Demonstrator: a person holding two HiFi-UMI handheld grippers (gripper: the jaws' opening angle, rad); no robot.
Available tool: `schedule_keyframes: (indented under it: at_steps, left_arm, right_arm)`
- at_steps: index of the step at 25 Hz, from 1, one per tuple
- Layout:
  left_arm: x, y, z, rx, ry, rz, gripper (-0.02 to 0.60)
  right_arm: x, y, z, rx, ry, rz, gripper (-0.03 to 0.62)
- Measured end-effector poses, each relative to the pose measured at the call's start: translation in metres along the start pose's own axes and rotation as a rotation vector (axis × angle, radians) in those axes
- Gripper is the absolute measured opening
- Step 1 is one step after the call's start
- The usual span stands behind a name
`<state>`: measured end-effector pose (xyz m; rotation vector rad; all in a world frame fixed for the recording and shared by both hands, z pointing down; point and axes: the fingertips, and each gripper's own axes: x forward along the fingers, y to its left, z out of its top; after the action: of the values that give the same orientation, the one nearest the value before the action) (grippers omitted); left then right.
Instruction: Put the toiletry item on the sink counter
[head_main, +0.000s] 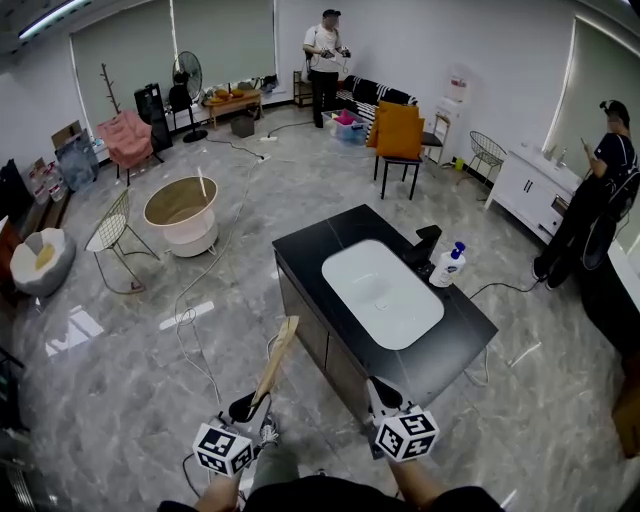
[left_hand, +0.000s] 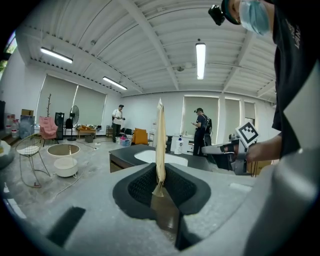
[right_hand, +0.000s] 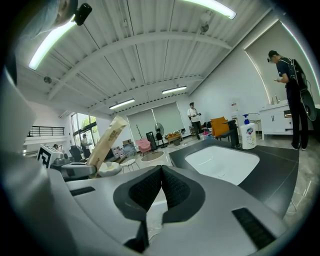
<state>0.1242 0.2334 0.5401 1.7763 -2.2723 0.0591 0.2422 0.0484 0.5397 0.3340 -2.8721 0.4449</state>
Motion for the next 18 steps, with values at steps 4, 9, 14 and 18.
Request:
schedule_keyframes:
  at_steps: [4, 9, 14, 18]
  left_arm:
    - [0.028, 0.024, 0.007, 0.005, 0.000, -0.043, 0.048]
    - [0.059, 0.065, 0.021, 0.011, 0.011, -0.117, 0.048]
    - [0.086, 0.113, 0.038, 0.034, 0.024, -0.200, 0.048]
    - [0.103, 0.154, 0.047, 0.055, 0.035, -0.253, 0.048]
  right_arm:
    - [0.024, -0.009, 0.010, 0.019, -0.015, -0.044, 0.002]
    - [0.063, -0.010, 0.024, 0.037, -0.022, -0.113, 0.000]
    - [0.106, -0.002, 0.037, 0.068, -0.036, -0.184, 0.000]
    - [0.144, 0.006, 0.048, 0.082, -0.061, -0.236, 0.001]
